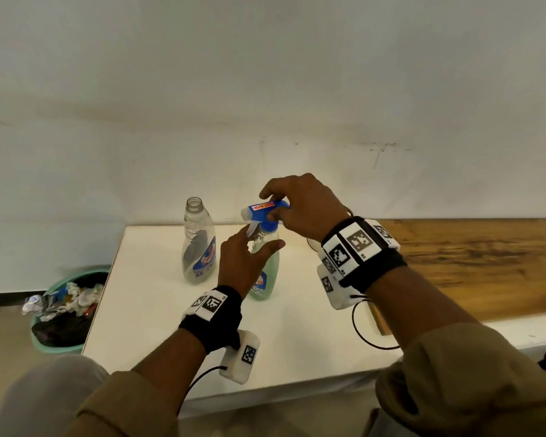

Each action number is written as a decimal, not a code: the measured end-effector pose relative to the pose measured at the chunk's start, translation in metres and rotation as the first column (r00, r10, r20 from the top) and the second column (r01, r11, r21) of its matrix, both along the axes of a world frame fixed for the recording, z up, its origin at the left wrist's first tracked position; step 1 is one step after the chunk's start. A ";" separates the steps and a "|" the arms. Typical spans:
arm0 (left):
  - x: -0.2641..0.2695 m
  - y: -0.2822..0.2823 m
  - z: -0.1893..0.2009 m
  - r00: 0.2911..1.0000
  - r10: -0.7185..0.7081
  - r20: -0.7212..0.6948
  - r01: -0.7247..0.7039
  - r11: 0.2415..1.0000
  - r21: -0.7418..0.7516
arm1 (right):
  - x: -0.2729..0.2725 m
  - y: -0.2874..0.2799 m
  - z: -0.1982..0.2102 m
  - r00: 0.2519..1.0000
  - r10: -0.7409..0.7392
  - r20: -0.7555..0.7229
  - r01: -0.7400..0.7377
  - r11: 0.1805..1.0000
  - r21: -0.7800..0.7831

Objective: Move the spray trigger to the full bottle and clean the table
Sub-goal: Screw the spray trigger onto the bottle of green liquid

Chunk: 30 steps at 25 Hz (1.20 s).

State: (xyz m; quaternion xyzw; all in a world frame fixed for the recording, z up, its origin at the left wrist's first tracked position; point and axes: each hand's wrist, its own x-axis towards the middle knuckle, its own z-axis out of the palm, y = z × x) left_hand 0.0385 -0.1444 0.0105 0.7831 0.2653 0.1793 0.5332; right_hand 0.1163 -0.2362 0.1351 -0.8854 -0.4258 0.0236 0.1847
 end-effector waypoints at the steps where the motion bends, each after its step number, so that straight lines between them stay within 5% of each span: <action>1: -0.001 0.000 0.000 0.999 0.002 0.036 -0.002 1.000 -0.011 | -0.002 0.003 0.001 0.999 -0.030 0.020 0.030 1.000 -0.003; 11: -0.002 0.001 -0.004 0.993 0.022 0.120 -0.008 0.993 -0.120 | -0.017 0.007 -0.007 0.974 -0.194 0.116 0.190 0.981 0.045; 14: -0.001 0.001 -0.004 0.995 0.017 0.101 -0.006 0.994 -0.112 | -0.006 -0.006 0.012 0.985 -0.043 0.167 0.054 0.996 -0.065; 17: 0.000 0.002 -0.003 0.996 0.006 0.093 0.004 0.995 -0.098 | 0.003 -0.010 0.019 0.966 0.229 0.122 -0.175 0.921 -0.347; 24: 0.000 0.001 -0.008 0.994 0.013 0.108 -0.005 0.997 -0.079 | 0.002 0.003 0.006 0.930 0.096 0.354 -0.001 0.966 -0.259; 30: -0.003 0.000 -0.007 0.990 0.016 0.139 -0.007 0.998 -0.066 | -0.005 0.015 -0.003 0.994 -0.106 0.037 0.109 0.992 -0.066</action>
